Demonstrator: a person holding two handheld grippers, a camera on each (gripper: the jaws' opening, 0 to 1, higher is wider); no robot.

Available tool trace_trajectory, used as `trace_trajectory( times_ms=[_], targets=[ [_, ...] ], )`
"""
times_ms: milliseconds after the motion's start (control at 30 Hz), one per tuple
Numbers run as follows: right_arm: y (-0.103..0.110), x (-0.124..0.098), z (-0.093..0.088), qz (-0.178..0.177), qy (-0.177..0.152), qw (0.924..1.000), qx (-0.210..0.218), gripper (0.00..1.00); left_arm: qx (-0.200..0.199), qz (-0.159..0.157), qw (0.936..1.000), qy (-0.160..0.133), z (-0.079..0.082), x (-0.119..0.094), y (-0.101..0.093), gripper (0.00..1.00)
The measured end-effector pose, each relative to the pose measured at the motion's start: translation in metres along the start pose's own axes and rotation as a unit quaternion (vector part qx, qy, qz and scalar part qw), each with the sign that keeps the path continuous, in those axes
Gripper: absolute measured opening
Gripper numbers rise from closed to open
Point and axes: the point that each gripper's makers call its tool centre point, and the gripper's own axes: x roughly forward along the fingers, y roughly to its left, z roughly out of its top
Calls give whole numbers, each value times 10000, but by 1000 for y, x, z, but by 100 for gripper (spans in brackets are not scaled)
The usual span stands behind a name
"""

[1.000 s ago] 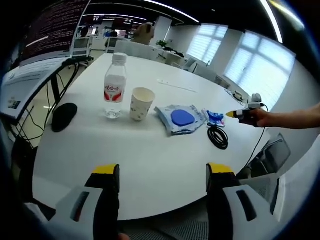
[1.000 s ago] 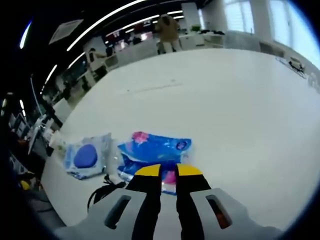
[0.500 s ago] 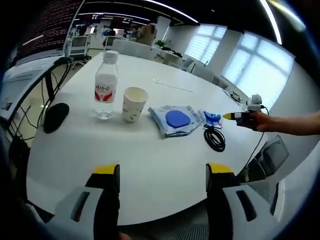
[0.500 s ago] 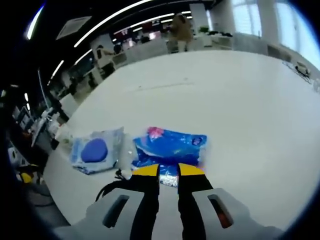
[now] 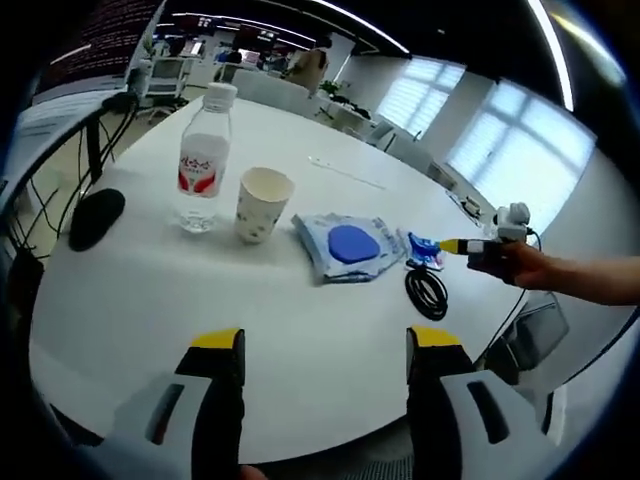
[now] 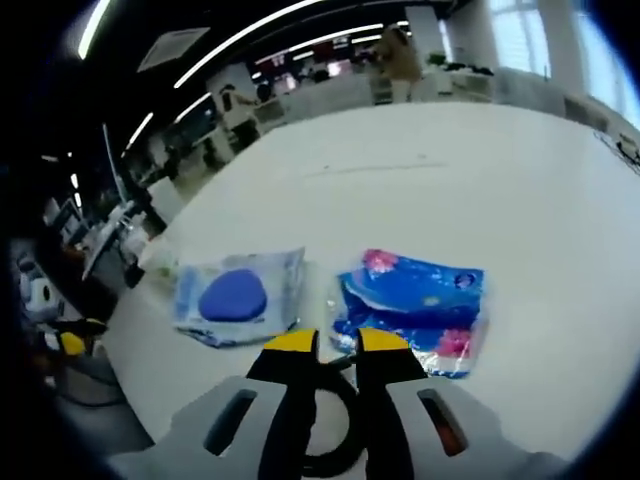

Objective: Arrange the tabletop items into an orderly group along one side of the table until the central work area is clear of visible clutter.

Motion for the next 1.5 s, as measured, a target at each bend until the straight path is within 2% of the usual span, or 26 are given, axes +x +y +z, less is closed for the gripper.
trace_trajectory(
  times_ms=[200,400,733,900,1133,1267,1367,1500],
  targets=[
    [10,9,-2,159,65,9998,-102,12,-21,-26,10000,59,1,10,-2,63],
    [21,17,-5,320,142,9993,-136,13,-199,-33,9998,16,5,23,-4,61],
    [36,27,-5,518,205,9984,-136,14,-415,2,9991,101,5,47,-8,57],
    [36,29,-6,518,235,9983,-117,14,-592,79,9982,92,6,57,-6,54],
    [31,32,-5,499,273,9983,-106,15,-594,53,9981,150,7,71,-13,52],
    [30,35,-3,507,300,9982,-126,15,-616,70,9980,139,12,80,-16,49],
    [31,38,-1,520,302,9981,-160,16,-780,222,9967,43,20,87,-13,46],
    [31,44,-1,552,376,9976,-201,19,-788,302,9964,55,24,96,-13,47]
  ],
)
